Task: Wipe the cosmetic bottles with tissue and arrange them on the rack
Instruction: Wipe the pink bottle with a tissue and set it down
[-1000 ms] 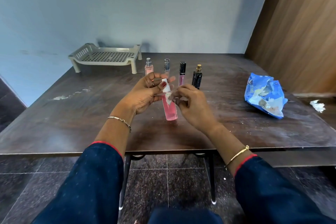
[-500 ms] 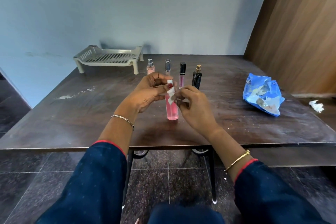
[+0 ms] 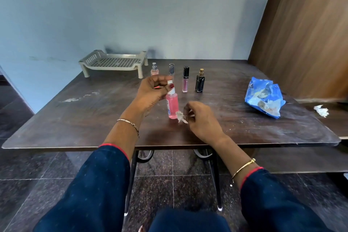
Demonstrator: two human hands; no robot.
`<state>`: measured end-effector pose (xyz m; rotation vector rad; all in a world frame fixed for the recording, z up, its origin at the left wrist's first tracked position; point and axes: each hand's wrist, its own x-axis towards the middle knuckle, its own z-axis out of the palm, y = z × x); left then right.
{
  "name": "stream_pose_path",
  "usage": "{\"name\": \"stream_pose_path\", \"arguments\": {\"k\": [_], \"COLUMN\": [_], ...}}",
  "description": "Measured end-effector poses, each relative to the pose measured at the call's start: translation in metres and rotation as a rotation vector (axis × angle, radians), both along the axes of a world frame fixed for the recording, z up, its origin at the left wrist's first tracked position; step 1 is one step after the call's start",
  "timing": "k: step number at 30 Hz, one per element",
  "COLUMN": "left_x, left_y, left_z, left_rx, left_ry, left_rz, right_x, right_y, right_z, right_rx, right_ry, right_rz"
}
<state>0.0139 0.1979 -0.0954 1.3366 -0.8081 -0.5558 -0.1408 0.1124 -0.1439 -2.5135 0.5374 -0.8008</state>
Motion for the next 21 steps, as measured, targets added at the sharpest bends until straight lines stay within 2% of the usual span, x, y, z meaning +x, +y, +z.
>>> {"name": "stream_pose_path", "arguments": {"k": [7,11,21], "left_x": [0.03,0.061,0.178], "left_y": [0.022,0.03,0.003], "left_z": [0.02,0.039,0.077], "left_rx": [-0.039,-0.066,0.092], "left_ry": [-0.013,-0.068,-0.391], "left_rz": [0.19,0.296,0.639], "right_x": [0.024,0.059,0.157], "right_y": [0.006,0.014,0.026], "right_z": [0.022,0.036,0.042], "right_rx": [-0.036,-0.053,-0.193], "right_ry": [0.019,0.014,0.167], "right_rz": [-0.036,0.035,0.19]}}
